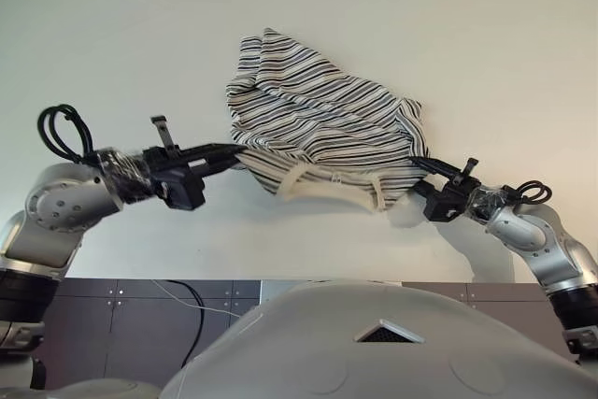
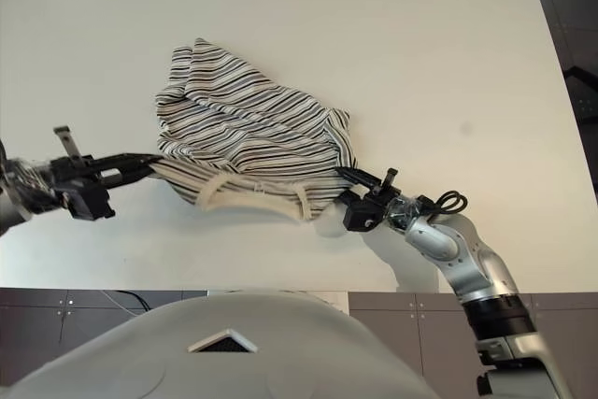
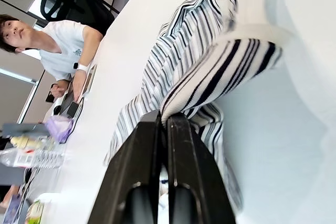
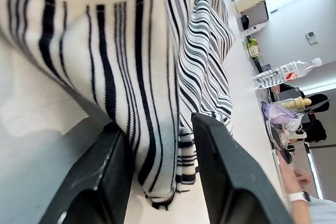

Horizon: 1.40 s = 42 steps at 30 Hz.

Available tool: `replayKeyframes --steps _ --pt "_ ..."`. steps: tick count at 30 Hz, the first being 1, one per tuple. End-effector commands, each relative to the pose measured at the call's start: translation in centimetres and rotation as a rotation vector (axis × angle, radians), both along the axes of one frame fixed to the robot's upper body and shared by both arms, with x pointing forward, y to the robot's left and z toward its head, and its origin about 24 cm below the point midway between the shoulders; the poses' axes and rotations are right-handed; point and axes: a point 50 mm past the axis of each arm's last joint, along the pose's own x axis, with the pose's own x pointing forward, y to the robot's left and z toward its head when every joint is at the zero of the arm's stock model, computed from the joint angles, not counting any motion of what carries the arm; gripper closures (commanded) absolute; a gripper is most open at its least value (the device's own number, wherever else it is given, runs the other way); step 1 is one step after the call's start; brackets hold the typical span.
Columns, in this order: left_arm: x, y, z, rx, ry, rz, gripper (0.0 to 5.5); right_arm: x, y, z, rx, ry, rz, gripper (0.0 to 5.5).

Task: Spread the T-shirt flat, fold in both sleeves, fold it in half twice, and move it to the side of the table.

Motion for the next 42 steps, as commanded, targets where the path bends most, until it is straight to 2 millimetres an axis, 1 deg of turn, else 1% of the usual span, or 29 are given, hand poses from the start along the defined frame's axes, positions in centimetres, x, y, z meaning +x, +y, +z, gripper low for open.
replayKeyframes --steps 1,6,9,11,17,21,24,30,37,40,42 --pt "1.7 0.4 1.7 -0.012 -0.013 0.027 5.36 0.3 0.4 -1.5 -0.053 -0.052 -0.035 3.66" --pt "2.4 1.2 1.4 0.007 0.007 0.047 5.36 1.1 -0.4 -2.3 -0.189 -0.217 0.0 3.66" --pt "2.3 1.5 0.6 0.039 0.018 0.047 5.36 1.4 -0.6 -2.1 -0.212 -0.293 0.023 3.66" --pt "2.1 1.7 0.1 0.057 0.022 0.049 5.36 1.3 -0.6 -1.7 -0.205 -0.331 0.05 3.66" --pt "1.6 1.9 -1.0 0.066 0.025 0.076 5.36 1.0 -0.4 0.6 -0.142 -0.434 0.142 3.66" --pt "1.2 1.9 -1.8 0.064 0.039 0.09 5.36 0.9 0.0 1.4 -0.15 -0.492 0.204 3.66" --pt "0.9 1.8 -2.2 0.066 0.045 0.095 5.36 0.6 0.0 1.2 -0.178 -0.497 0.244 3.66" --pt "0.7 1.7 -2.6 0.083 0.061 0.085 5.36 -0.4 -0.3 0.0 -0.252 -0.474 0.335 3.66" --pt "0.6 1.7 -2.8 0.097 0.087 0.078 5.36 -0.9 -0.7 -0.7 -0.271 -0.454 0.384 3.66" --pt "0.6 1.8 -2.8 0.099 0.09 0.078 5.4 -1.0 -0.9 -1.0 -0.261 -0.413 0.375 4.16" --pt "0.6 1.8 -2.8 0.097 0.089 0.08 5.4 -0.8 -1.2 -0.8 -0.245 -0.409 0.353 4.54"
